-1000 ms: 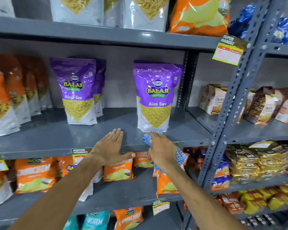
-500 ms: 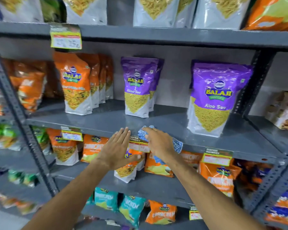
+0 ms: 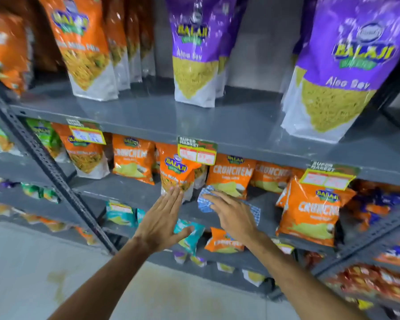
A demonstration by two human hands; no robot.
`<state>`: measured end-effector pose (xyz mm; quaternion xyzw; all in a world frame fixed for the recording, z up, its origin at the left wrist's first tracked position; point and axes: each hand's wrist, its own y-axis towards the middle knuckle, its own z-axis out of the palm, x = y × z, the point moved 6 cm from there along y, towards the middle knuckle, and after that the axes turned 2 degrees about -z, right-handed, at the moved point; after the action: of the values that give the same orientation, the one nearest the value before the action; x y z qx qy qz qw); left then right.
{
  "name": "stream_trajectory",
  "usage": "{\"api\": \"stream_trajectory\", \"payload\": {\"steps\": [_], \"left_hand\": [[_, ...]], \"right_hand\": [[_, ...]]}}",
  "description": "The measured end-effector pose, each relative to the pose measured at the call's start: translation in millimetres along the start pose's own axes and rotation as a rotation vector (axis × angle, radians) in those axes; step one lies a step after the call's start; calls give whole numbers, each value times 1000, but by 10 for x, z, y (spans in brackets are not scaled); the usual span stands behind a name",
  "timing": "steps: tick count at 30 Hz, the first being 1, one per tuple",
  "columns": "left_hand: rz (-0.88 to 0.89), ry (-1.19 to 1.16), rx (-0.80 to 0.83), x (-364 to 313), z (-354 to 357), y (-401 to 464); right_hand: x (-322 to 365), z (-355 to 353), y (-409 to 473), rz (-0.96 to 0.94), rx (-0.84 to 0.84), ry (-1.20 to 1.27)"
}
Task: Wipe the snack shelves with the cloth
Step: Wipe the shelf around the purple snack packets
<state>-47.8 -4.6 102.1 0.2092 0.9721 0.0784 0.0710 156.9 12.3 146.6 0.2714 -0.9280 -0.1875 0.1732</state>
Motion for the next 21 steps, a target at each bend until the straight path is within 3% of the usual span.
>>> {"api": "stream_trajectory", "payload": {"steps": [9,14,21], "left_hand": [[15,-84,171,-296,1284,476],[-1,-92,242,-308,1847,792],[-36,-37,210,-366,1975,893]], "right_hand": [[-1125,961,-435,184,271,-30],[-1517,1371,-494,126,271,-28],[-1566,1538,-547,58,274,-113]]}}
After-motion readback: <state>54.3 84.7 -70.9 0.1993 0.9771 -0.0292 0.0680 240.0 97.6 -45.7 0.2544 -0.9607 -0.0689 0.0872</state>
